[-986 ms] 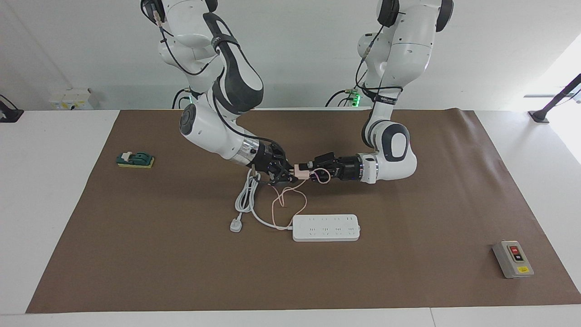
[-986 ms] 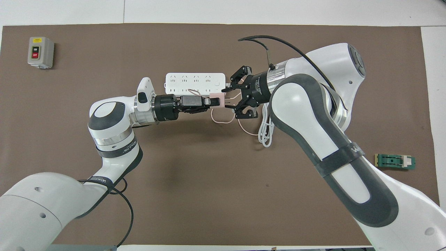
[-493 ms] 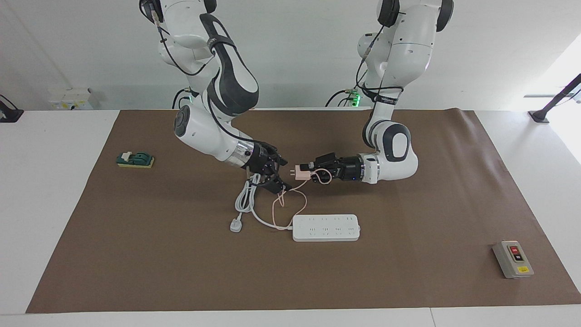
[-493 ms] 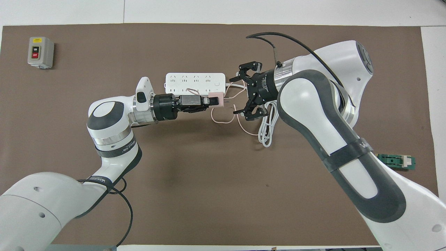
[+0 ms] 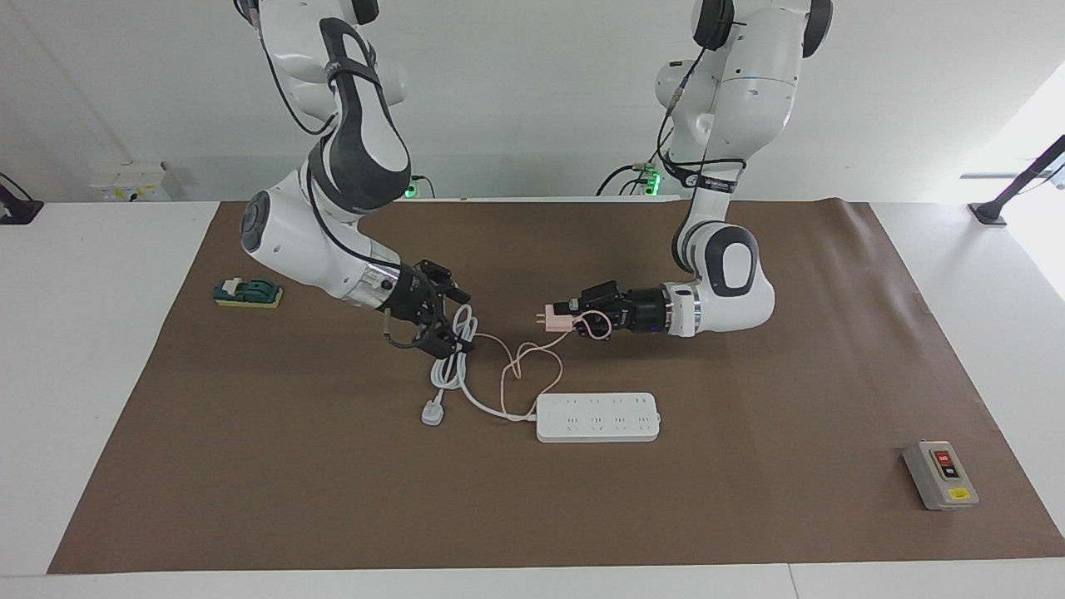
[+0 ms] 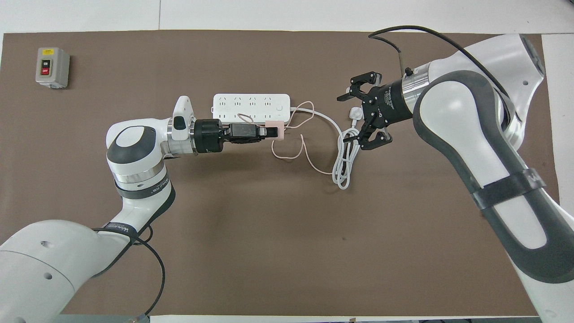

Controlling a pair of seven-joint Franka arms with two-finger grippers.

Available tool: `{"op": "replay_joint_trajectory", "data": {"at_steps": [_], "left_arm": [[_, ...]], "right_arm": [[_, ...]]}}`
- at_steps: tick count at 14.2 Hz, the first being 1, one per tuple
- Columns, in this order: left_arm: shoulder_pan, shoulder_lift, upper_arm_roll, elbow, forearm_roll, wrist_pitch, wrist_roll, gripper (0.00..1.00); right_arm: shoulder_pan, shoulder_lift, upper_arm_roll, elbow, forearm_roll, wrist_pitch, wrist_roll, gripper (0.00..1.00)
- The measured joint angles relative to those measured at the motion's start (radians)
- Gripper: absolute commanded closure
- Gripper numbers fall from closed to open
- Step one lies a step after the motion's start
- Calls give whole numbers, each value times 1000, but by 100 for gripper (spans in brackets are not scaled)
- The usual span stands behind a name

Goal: Plug charger into power strip

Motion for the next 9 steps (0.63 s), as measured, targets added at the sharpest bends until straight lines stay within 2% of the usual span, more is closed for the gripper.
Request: {"op": "replay_joint_trajectory", "data": {"at_steps": [4,9], "left_arm": [[23,-13,26,66,189,23,-117,100],[43,-85,47,136,493,21,-379,100]], "right_arm": [[-44,-26,-1,0,-92,-70,-8,0],[-127,-63,-2,1,-182,-191,-165,0]]}}
